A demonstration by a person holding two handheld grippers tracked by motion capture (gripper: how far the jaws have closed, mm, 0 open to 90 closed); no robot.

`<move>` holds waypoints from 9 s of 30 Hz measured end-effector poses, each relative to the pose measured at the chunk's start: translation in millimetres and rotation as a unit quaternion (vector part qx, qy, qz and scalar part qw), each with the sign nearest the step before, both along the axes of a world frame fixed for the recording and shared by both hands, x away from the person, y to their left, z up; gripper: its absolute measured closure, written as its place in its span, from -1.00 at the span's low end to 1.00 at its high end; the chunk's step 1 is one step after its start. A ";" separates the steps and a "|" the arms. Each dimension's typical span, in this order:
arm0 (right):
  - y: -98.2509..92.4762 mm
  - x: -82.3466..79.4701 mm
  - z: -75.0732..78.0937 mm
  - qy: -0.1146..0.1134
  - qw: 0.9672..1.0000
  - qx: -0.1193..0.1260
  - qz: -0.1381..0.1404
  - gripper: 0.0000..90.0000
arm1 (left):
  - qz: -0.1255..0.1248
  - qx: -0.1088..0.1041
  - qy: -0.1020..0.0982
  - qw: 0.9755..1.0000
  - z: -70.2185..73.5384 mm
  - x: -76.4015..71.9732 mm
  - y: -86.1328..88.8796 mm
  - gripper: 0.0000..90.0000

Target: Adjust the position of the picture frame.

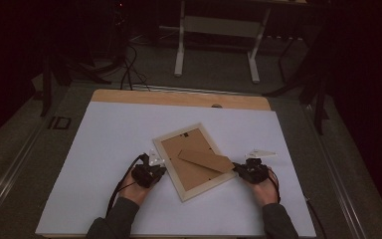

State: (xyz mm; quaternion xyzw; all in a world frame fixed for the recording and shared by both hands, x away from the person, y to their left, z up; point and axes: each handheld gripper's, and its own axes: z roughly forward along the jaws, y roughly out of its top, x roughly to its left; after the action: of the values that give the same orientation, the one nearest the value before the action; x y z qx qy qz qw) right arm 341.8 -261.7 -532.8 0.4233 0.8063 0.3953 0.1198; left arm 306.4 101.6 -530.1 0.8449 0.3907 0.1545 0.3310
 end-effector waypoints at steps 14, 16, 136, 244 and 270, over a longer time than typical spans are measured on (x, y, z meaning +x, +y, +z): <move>0.4 -0.9 -0.5 0.005 1.000 0.008 0.006 1.00 | 0.003 0.004 0.001 1.000 1.7 2.3 -4.7 1.00; 0.8 -1.2 -0.6 0.004 1.000 0.008 0.006 1.00 | 0.006 0.005 0.002 1.000 1.9 4.7 -4.6 1.00; 38.1 18.6 18.9 -0.031 0.997 0.007 0.073 1.00 | 0.026 -0.087 -0.012 0.996 8.8 -22.4 47.8 1.00; 20.1 70.5 6.0 0.029 0.998 -0.044 -0.036 1.00 | 0.052 0.003 0.026 0.998 2.5 38.7 34.6 1.00; 18.3 45.8 3.4 0.032 0.999 -0.023 -0.030 1.00 | 0.075 -0.010 0.035 0.997 2.3 68.1 42.3 1.00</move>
State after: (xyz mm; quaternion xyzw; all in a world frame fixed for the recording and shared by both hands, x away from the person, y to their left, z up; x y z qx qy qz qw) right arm 387.6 -243.4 -529.3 0.4570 0.8055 0.3591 0.1155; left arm 374.4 144.0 -527.8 0.8147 0.4655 0.1452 0.3136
